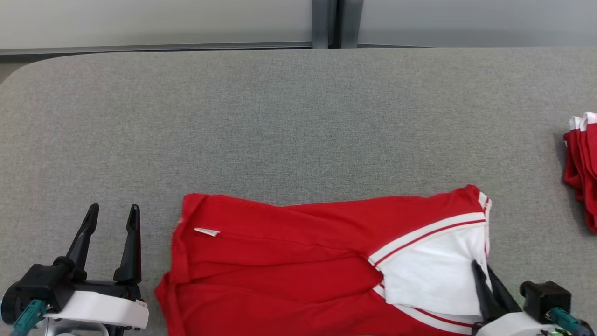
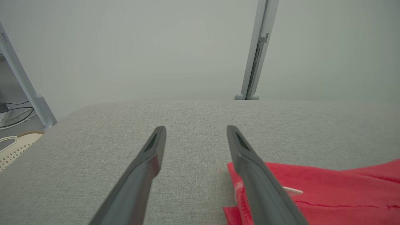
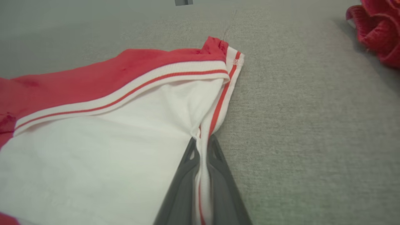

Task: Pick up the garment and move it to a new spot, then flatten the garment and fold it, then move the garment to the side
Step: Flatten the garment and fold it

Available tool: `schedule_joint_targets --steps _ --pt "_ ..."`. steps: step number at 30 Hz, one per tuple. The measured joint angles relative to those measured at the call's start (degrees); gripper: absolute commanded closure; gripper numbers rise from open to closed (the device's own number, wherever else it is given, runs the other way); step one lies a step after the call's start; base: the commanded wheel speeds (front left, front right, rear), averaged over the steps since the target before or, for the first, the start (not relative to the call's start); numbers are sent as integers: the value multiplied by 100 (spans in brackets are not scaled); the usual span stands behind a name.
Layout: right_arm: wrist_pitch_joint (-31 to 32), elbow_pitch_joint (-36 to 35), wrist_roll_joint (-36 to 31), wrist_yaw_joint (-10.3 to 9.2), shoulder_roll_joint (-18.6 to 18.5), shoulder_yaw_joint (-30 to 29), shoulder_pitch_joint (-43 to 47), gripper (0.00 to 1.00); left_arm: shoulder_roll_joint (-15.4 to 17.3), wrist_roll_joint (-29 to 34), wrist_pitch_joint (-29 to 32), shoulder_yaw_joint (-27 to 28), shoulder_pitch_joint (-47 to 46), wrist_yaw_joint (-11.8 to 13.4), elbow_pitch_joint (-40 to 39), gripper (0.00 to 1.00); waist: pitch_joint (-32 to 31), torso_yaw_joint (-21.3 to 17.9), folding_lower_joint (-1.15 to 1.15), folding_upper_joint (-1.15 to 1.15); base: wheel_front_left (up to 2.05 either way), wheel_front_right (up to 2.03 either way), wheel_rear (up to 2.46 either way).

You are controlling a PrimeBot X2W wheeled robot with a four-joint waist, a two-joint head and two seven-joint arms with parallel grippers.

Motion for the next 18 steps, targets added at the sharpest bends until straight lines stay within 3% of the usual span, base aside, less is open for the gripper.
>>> schedule_joint_targets --steps 5,10,18 --pt "244 -432 -226 0 -5 -556 303 100 -80 65 0 64 14 -92 13 0 7 -44 0 0 0 0 0" --pt "349 -765 -326 0 -5 -651 353 100 -143 89 0 118 13 -143 35 0 -3 -77 0 0 0 0 0" --pt "810 -1879 -666 -2 -15 137 238 100 -250 205 0 180 32 -219 75 0 -134 -139 0 0 0 0 0"
